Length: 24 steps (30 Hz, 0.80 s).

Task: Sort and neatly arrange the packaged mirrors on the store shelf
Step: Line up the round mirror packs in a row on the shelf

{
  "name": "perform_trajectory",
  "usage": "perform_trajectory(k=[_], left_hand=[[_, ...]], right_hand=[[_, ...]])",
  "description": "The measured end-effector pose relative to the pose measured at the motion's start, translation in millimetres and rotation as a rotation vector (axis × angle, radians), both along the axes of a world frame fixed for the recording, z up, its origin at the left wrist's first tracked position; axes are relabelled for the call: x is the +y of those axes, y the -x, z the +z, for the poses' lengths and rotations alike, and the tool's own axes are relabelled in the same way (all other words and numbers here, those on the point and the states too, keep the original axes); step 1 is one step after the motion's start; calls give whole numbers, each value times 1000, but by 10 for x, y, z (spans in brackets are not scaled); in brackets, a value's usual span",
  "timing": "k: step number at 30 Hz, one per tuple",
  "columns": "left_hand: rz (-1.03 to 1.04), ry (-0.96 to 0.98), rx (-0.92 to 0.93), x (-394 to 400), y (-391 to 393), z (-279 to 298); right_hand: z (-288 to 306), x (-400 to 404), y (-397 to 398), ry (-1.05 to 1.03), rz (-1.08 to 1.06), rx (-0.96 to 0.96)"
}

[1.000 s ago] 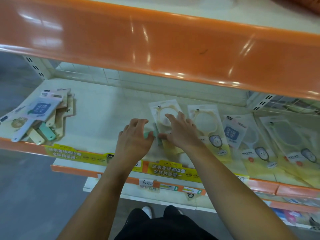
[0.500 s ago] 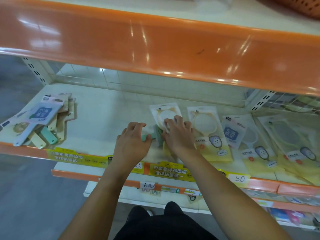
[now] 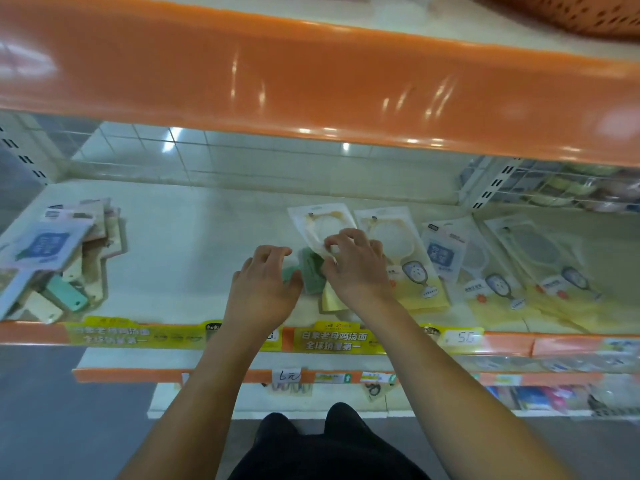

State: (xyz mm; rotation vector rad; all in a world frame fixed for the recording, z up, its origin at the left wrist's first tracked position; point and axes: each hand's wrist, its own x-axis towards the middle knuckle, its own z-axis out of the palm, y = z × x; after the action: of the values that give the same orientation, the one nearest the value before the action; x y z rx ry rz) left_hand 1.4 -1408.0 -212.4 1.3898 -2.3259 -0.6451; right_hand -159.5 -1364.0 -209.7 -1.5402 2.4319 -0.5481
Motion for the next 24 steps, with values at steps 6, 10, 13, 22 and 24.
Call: perform_trajectory(k=[6, 10, 13, 22, 24], left_hand=[[-67, -8, -15, -16, 219, 8], [-82, -18, -16, -30, 323, 27], [-80, -9, -6, -40, 370, 47], [-85, 17, -59, 114, 735, 157], [-98, 32, -74, 172, 899, 190]], right_hand=[[-1, 33, 132, 8, -9, -26], [-16, 57, 200, -10, 6, -10], [16, 99, 267, 16, -1, 24], [93, 273, 660, 61, -17, 55], [128, 356, 791, 63, -52, 48]])
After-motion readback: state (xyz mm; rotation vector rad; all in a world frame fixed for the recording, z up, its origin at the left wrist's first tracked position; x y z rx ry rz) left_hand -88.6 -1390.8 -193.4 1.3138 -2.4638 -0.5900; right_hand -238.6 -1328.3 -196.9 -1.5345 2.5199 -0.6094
